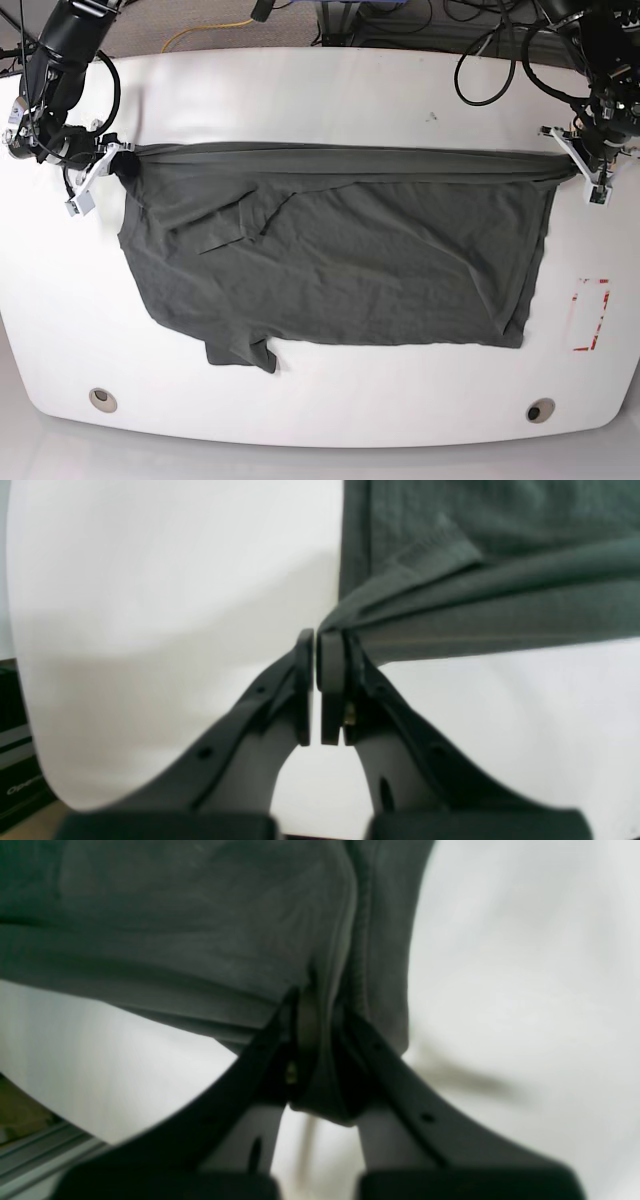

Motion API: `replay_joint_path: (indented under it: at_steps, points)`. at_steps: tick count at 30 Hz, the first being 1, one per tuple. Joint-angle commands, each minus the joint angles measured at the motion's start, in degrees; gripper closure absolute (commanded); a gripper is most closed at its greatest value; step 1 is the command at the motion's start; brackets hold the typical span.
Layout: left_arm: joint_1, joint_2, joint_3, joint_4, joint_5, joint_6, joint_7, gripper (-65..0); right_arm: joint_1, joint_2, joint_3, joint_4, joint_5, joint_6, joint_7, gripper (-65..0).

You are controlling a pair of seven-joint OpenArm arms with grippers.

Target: Fold the T-shirt properly

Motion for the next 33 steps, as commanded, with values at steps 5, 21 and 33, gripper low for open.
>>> replay_joint_path:
  at_steps: [5, 21, 33]
  points:
    - [0.3, -1.2, -0.1, -3.0, 0.5, 0.2, -0.5, 0.0, -0.8, 1.3, 0.5, 1.1, 2.4, 0.1, 0.8, -18.5]
    - [-2.1, -2.8, -0.3, -1.9, 0.0, 0.2, -0.5, -34.9, -4.3, 1.3, 3.0, 1.1, 2.4, 0.1, 1.7, -24.1]
    - [-2.8, -5.9, -0.3, 2.8, -22.0, 0.5, 2.6, -45.1, -4.3, -0.7, 3.1, 6.9, 2.3, 0.1, 1.8, -23.9]
